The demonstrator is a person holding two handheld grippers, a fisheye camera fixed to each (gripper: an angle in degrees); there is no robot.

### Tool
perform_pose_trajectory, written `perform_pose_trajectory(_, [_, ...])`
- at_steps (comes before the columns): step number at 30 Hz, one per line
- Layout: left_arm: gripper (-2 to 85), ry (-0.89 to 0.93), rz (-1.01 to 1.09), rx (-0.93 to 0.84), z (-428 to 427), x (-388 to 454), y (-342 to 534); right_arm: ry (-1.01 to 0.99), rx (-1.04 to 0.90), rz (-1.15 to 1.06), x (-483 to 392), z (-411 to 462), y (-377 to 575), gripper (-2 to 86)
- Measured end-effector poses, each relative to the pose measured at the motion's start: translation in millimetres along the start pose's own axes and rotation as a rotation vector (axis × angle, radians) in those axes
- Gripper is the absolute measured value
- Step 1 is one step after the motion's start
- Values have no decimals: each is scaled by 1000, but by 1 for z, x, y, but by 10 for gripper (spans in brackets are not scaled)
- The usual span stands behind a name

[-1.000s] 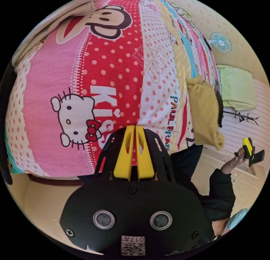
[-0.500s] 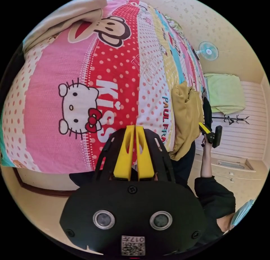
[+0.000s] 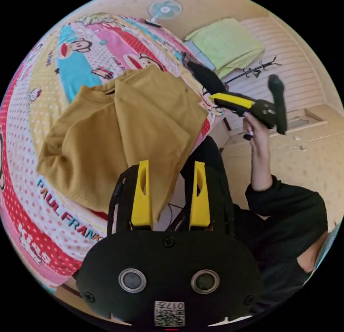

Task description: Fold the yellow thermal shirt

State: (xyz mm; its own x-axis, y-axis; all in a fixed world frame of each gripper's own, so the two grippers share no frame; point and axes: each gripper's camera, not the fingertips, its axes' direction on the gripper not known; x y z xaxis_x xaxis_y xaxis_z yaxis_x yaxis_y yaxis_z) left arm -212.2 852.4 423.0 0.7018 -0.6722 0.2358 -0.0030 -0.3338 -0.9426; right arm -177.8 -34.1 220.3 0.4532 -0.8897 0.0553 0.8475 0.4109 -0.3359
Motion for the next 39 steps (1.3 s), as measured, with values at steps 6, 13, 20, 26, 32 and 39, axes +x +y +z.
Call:
perform_pose_trajectory(6, [39,219,-128,133,9,-37,23,50,-91,115,-4,51,79,4])
perform_pose_trajectory(13, [36,407,193,-155,37,30,55,-449,-118,209,84,95,117,7])
perform_pose_trajectory(20, [49,344,78,-387,133,39,82,-870,27,271,118,124,111,26])
perform_pose_trajectory(26, [38,447,53,-318,104,33,84,-880,75,160,63,128,58,139])
perform_pose_trajectory(32, [-8,327,39,-202,55,50,91,-533,-22,57,-5,193,-13,130])
perform_pose_trajectory(39, [-9,183,-38,-19,-5,67,91,-395,-33,-46,19,188,21,42])
